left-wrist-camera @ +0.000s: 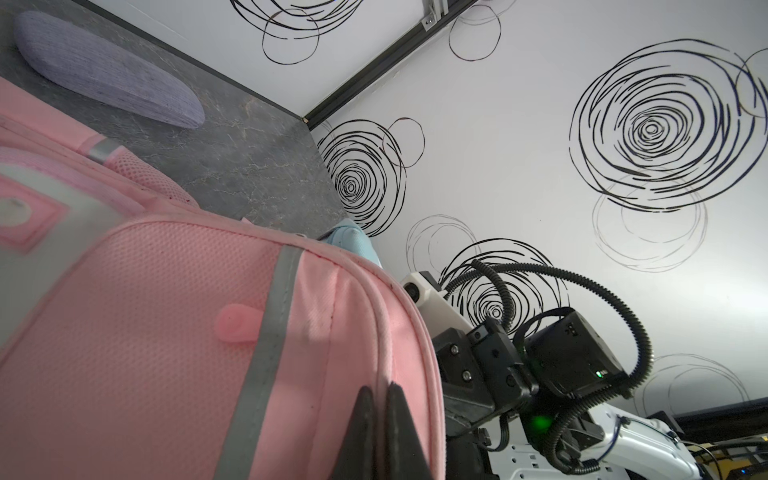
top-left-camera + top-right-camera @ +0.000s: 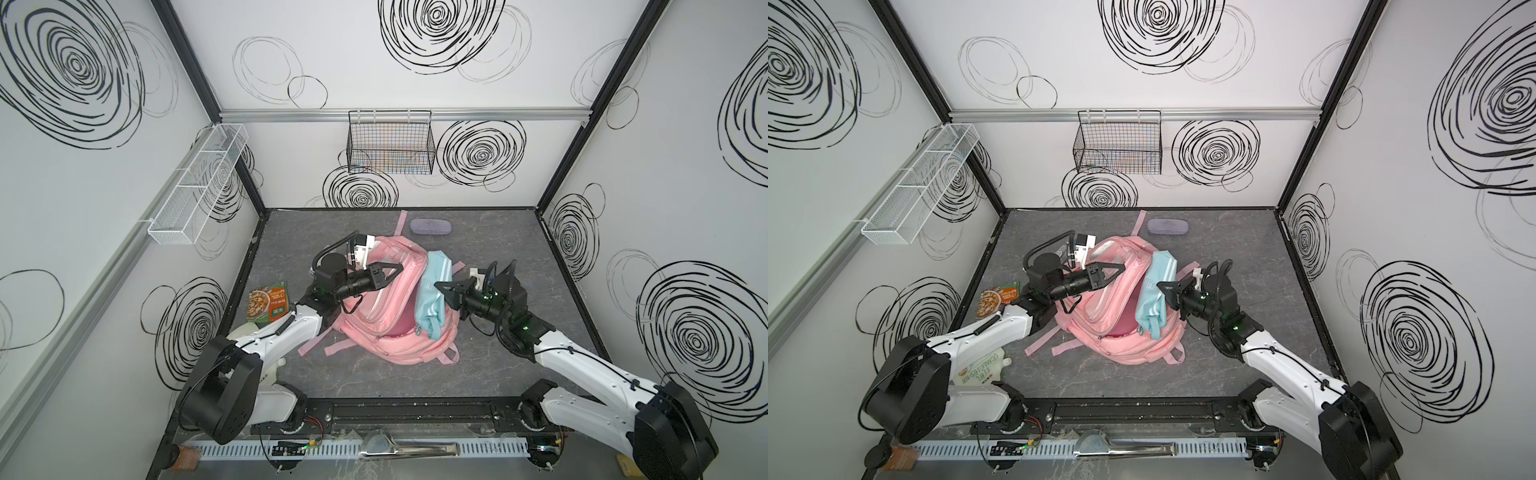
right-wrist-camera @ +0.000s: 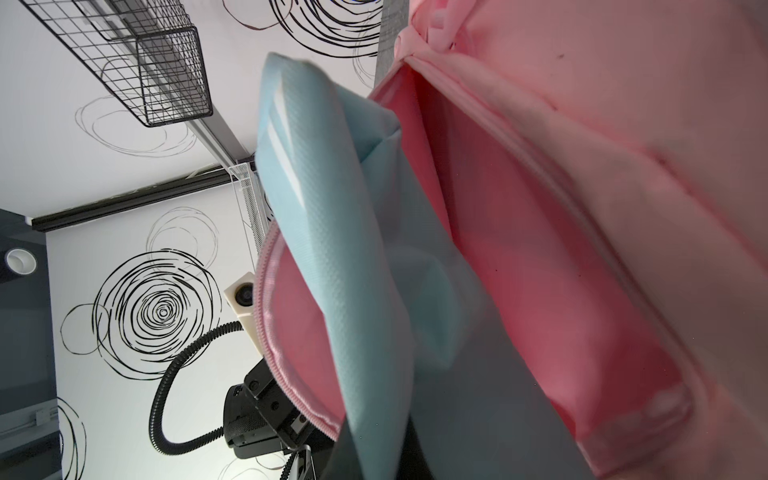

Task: Pack the student bag
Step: 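Push the pencil pouch down into the open compartment with the right gripper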

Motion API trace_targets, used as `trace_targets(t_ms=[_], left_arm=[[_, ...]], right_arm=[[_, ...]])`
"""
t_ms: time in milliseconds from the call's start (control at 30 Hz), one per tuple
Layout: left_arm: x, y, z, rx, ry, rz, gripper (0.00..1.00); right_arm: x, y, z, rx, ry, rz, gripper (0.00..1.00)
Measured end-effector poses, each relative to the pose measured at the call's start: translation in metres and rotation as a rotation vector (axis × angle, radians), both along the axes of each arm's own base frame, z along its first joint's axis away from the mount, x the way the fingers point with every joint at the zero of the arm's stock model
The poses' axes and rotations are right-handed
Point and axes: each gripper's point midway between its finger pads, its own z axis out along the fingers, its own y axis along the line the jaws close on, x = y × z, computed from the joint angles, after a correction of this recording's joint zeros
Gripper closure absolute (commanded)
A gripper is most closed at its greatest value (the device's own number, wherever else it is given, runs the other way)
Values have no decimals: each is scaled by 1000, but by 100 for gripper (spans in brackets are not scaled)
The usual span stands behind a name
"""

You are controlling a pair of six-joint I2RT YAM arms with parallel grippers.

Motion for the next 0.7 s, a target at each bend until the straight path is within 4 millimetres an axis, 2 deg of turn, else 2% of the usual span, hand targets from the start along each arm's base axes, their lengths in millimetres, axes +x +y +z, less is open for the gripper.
trace_targets(t_ms=[333,567,667,700], left_arm=[[-5,-5,3,-21,13,-22,100],[-10,-10,4,-20,10,-41,100],[-9,-10,2,-12,10,-36,100],[-9,-10,1,-9,9,-37,100]], right_arm=[[25,30,-40,13,78,-23,100],[49,69,-46,99,78,26,100],[54,77,-52,151,88,36,99],[55,79,-54,170,91,40,96]])
